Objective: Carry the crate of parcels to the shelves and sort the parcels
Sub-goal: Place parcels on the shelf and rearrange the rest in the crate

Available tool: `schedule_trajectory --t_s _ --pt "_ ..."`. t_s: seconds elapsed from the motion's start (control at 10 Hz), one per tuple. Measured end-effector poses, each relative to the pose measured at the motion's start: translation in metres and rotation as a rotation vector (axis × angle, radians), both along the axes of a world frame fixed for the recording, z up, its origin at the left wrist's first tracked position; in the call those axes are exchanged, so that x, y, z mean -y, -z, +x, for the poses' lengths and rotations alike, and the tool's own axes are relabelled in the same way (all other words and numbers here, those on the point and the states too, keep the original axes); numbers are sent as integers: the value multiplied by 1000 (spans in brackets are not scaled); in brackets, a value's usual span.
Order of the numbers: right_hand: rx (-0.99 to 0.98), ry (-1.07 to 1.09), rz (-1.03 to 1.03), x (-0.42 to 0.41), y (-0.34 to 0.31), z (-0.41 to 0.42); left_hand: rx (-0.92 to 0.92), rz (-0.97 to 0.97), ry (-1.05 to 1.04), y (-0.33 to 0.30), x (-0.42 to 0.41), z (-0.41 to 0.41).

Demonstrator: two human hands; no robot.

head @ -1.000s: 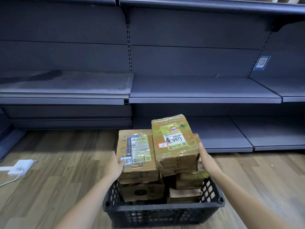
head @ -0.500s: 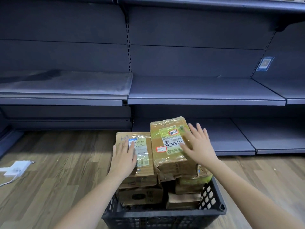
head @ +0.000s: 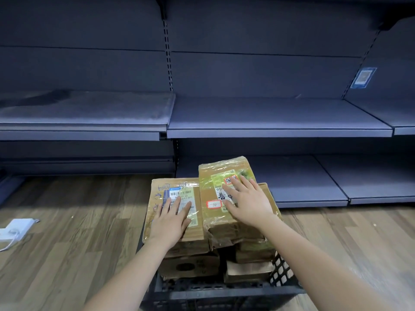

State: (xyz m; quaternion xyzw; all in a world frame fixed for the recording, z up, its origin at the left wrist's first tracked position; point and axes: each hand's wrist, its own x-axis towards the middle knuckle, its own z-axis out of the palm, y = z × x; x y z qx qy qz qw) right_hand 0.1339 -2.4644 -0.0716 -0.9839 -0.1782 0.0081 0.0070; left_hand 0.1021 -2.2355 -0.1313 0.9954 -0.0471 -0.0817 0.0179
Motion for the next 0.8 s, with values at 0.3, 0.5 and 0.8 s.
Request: schedule_trajectory --t_s 0.3,0.5,0.8 --pt "-86 -13 -63 -2 -22 1 -39 -67 -54 -25 12 -1" --pt "-113 56 15 3 -39 -15 -65 -242 -152 -56 8 -5" --pt "104 179 100 24 -103 -47 162 -275 -80 -147 9 -24"
